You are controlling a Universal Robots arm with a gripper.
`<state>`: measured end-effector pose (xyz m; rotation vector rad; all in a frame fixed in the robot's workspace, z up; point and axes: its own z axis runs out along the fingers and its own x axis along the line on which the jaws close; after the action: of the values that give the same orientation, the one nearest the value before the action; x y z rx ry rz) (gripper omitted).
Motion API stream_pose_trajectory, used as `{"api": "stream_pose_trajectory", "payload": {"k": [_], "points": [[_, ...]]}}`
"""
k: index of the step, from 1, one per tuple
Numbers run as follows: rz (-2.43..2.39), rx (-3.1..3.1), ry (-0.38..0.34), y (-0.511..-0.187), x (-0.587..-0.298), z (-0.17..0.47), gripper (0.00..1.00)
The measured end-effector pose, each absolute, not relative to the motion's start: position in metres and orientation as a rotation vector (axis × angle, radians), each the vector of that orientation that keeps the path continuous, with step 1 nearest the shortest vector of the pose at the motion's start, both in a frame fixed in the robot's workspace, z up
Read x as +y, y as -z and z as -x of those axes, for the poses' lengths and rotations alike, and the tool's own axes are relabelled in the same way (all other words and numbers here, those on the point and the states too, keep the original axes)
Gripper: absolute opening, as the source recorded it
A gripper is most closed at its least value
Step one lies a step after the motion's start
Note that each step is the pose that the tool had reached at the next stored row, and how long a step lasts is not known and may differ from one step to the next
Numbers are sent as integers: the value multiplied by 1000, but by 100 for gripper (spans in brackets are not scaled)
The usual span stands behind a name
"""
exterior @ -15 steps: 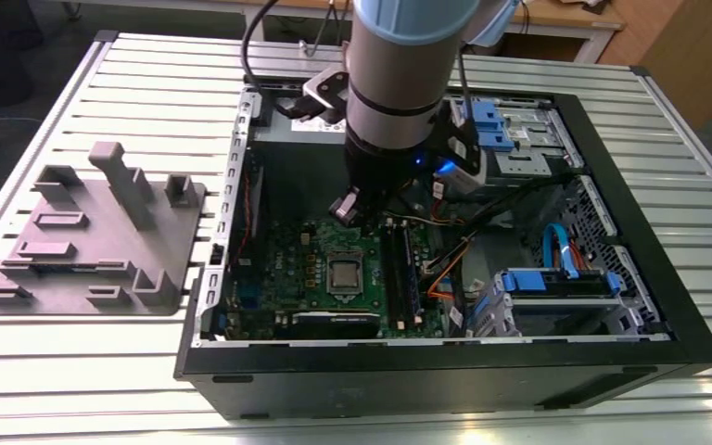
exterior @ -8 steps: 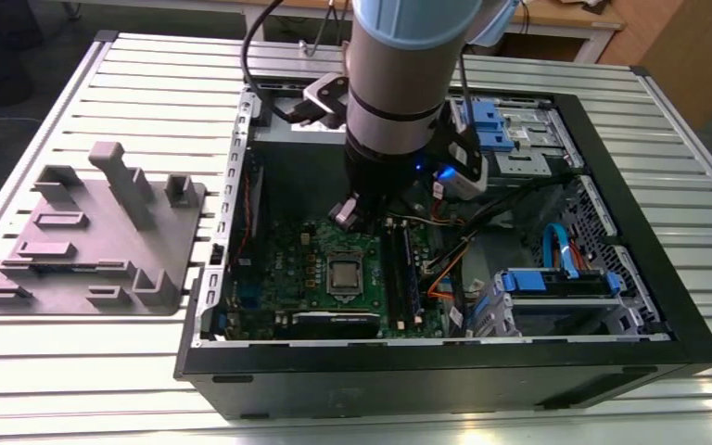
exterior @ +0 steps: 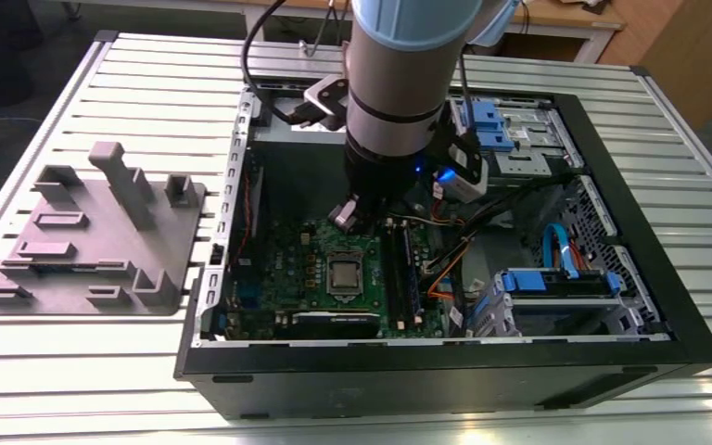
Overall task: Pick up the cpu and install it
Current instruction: 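Install the first cpu locking lever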
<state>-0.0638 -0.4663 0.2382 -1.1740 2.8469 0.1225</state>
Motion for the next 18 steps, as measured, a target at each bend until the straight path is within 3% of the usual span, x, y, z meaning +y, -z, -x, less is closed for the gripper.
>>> {"api": "stream_pose_trajectory", "payload": {"k": [6,18], "points": [[1152,2860,-107,-236,-468,65,10],[1080,2917,-2,-230,-468,65,10]]}}
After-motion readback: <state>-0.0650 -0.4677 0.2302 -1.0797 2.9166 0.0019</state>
